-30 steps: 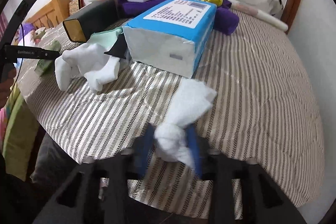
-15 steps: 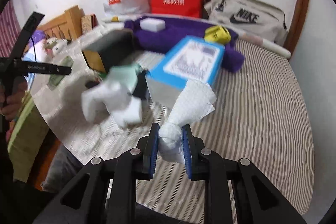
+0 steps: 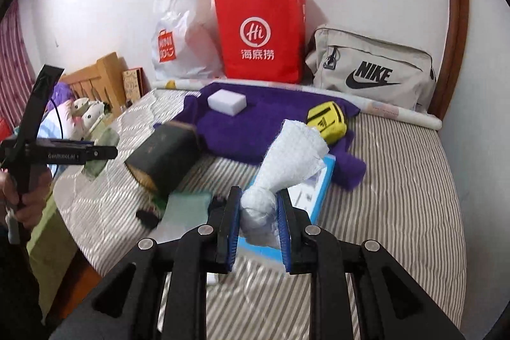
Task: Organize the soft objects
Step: 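Carry the green pack with the left tool while the right tool carries the sock toward the purple towel, then release the green pack onto the purple towel with the left tool while the right tool releases the sock there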
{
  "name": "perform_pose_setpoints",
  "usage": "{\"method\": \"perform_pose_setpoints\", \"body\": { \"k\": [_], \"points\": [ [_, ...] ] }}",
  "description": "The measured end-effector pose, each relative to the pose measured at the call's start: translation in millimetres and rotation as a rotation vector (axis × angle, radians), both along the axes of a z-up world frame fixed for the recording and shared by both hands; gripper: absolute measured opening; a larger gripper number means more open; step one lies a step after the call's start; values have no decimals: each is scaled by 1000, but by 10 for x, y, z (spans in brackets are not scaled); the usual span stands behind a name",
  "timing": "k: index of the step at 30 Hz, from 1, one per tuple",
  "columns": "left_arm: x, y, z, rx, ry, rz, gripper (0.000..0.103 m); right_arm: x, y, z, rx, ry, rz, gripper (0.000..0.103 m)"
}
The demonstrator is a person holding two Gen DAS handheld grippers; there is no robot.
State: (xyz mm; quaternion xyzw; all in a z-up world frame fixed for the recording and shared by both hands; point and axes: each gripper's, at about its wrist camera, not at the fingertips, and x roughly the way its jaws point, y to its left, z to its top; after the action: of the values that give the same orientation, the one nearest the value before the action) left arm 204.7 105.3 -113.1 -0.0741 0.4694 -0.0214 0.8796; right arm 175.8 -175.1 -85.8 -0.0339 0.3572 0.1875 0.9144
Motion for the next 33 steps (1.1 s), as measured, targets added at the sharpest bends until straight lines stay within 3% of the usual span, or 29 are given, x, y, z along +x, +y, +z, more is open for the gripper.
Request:
{"method": "perform_pose_setpoints", "body": {
  "k": [13,26,33],
  "points": [
    [924,-47,32,-50,11,-31,53,851,134,171,9,-19,5,22],
    [1832,-146,-287,-80,99,-78,53,1673,234,-212,-40,76,18,22],
    [2107,-206,-387,-42,122,-98,53,1938,291,-455,-82,138,51,22]
  ]
}}
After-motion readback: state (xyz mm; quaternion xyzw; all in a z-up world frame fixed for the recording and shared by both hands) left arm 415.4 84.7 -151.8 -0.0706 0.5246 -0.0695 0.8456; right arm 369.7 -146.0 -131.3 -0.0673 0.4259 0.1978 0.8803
